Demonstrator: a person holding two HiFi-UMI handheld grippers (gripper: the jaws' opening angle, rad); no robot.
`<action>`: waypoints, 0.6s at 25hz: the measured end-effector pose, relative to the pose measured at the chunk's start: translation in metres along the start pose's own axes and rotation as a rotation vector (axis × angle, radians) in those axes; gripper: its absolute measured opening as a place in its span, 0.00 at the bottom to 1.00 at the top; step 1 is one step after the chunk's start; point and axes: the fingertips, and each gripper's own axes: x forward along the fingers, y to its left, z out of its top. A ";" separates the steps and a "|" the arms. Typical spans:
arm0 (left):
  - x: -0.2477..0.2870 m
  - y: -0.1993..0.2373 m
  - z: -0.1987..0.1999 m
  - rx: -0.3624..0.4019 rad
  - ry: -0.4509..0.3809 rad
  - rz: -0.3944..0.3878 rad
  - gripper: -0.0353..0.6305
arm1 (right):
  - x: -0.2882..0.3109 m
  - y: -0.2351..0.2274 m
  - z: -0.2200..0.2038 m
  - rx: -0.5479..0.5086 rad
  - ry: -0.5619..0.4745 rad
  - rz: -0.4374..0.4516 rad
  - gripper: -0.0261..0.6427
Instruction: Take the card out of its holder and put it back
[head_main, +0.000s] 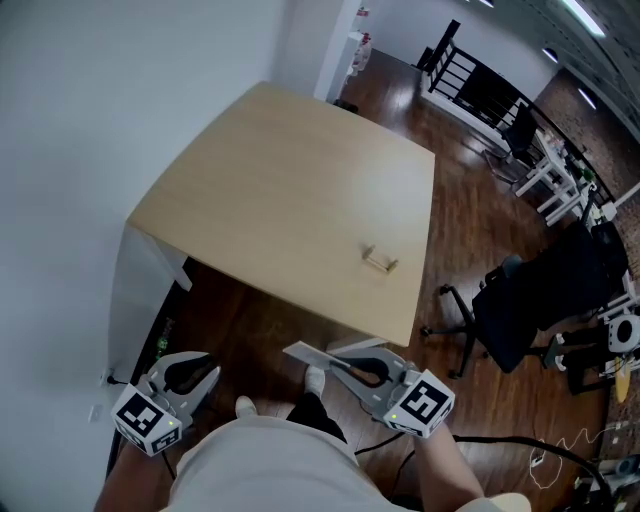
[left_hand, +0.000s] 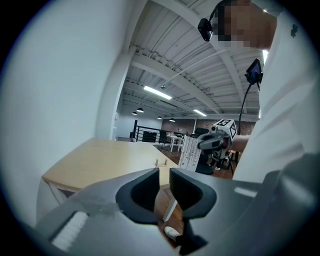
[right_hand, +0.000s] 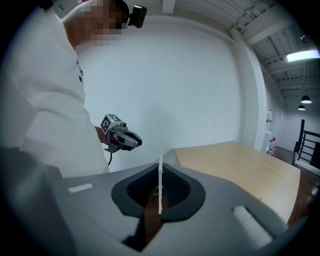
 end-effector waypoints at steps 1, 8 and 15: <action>-0.001 -0.001 -0.001 -0.002 0.001 -0.004 0.15 | -0.001 0.003 0.000 -0.007 0.007 0.000 0.07; 0.008 -0.007 0.004 0.010 -0.016 -0.040 0.16 | -0.011 -0.011 -0.006 0.012 0.006 -0.033 0.07; 0.047 -0.012 0.013 0.000 -0.008 -0.049 0.16 | -0.034 -0.072 -0.015 0.013 0.011 -0.075 0.07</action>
